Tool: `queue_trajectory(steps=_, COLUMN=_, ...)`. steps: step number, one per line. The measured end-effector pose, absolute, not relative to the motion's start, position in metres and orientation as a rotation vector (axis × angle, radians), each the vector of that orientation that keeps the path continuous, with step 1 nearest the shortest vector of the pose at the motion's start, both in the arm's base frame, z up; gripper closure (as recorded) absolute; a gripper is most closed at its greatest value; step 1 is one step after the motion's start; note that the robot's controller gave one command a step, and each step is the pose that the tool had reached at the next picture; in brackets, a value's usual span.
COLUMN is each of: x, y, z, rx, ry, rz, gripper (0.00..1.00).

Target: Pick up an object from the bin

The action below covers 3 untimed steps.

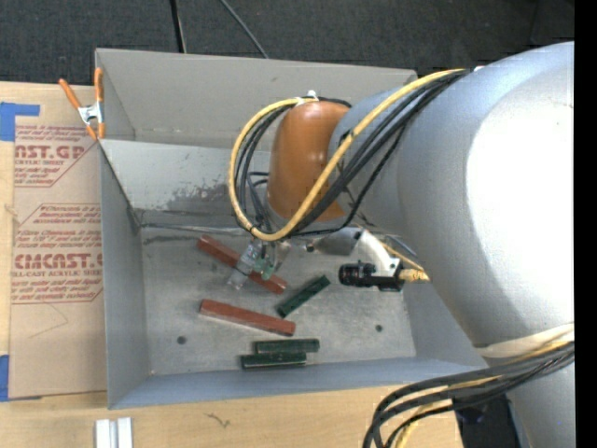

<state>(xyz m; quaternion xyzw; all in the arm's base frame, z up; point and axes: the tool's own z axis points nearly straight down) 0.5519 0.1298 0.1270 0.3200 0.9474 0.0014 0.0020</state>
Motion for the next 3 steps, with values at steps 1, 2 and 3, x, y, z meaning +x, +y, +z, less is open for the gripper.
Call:
queue_trajectory(steps=1, x=0.552, y=0.13, z=0.136, rx=1.004, ry=2.976, rz=0.001, gripper=1.0)
queue_trajectory(steps=2, x=0.553, y=0.131, z=0.181, rx=1.001, ry=2.974, rz=0.004, gripper=1.0)
queue_trajectory(steps=3, x=0.553, y=0.131, z=0.191, rx=1.0, ry=2.976, rz=0.002, gripper=1.0)
